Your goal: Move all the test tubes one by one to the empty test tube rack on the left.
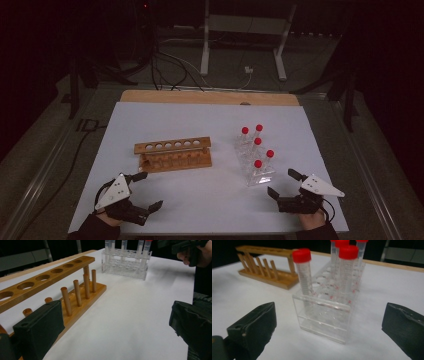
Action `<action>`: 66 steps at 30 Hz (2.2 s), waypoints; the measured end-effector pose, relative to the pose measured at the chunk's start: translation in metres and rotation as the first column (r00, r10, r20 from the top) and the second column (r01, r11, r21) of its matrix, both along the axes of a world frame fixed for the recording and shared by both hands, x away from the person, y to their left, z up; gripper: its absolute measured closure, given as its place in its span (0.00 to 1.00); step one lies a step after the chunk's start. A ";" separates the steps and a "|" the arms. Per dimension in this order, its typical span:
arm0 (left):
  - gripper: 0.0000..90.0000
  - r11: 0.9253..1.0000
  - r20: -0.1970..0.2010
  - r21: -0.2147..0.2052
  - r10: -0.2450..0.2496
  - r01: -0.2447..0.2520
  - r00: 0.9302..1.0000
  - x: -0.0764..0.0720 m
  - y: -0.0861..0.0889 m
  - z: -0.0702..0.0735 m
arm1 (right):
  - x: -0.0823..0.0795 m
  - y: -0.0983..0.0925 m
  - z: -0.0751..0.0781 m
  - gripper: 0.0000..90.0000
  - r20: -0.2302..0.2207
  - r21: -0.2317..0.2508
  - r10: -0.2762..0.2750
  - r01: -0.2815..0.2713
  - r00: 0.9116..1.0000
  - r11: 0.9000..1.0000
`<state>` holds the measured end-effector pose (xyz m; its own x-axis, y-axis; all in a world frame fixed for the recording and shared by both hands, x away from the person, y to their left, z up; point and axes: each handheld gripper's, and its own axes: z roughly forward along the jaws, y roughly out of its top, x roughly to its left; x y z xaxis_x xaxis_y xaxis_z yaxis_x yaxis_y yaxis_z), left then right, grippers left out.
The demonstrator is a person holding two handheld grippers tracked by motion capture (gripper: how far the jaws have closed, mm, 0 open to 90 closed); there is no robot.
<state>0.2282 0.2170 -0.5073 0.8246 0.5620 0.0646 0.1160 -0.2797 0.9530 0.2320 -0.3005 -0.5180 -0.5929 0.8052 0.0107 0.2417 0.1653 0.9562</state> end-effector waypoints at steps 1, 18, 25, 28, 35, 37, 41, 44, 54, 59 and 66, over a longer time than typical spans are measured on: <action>0.00 1.000 0.001 -0.004 0.000 0.000 1.000 0.000 0.001 0.000 | 0.000 0.002 0.000 0.00 0.004 -0.025 -0.011 0.011 1.000 1.000; 0.00 0.999 -0.005 -0.010 0.032 -0.032 0.999 0.001 0.005 0.001 | -0.003 0.002 0.007 0.00 -0.078 -0.015 0.016 -0.017 0.997 1.000; 0.00 0.999 -0.007 -0.021 0.037 -0.037 0.999 0.001 0.006 0.002 | -0.001 0.001 0.009 0.00 -0.109 -0.037 -0.044 0.040 0.993 0.999; 0.00 0.999 -0.019 -0.021 0.040 -0.040 0.999 0.002 0.006 0.002 | 0.000 0.000 0.010 0.00 -0.115 -0.032 -0.055 0.052 0.992 0.998; 0.00 0.999 -0.034 -0.015 0.043 -0.043 0.999 0.002 0.005 0.003 | -0.002 0.000 0.023 0.00 -0.100 -0.039 -0.083 0.079 0.992 0.996; 0.00 0.999 -0.032 -0.019 0.048 -0.049 0.998 0.002 0.006 0.003 | -0.003 -0.001 0.031 0.00 -0.080 -0.035 -0.093 0.090 0.992 0.995; 0.00 0.999 -0.036 -0.024 0.046 -0.047 0.998 0.002 0.006 0.003 | -0.006 -0.001 0.042 0.00 -0.066 -0.022 -0.097 0.096 0.993 0.995; 0.00 0.999 -0.035 -0.029 0.044 -0.045 0.998 0.002 0.005 0.003 | -0.007 0.001 0.047 0.00 -0.062 -0.022 -0.093 0.091 0.994 0.996; 0.00 0.999 -0.032 -0.028 0.032 -0.033 0.999 0.001 0.004 0.003 | -0.009 0.017 0.065 0.00 -0.024 -0.025 -0.073 0.072 0.997 0.997; 0.00 0.999 -0.029 -0.026 0.025 -0.025 0.999 0.000 0.004 0.003 | -0.006 0.027 0.069 0.00 -0.016 -0.027 -0.054 0.054 0.998 0.998; 0.00 1.000 -0.030 -0.020 0.005 -0.006 1.000 -0.001 0.002 0.003 | -0.001 0.045 0.074 0.00 -0.021 -0.036 -0.018 0.017 1.000 0.999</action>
<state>0.2273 0.2190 -0.5041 0.8228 0.5676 0.0286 0.1461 -0.2599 0.9545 0.2311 -0.2557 -0.4437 -0.5786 0.8156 -0.0058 0.2654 0.1950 0.9442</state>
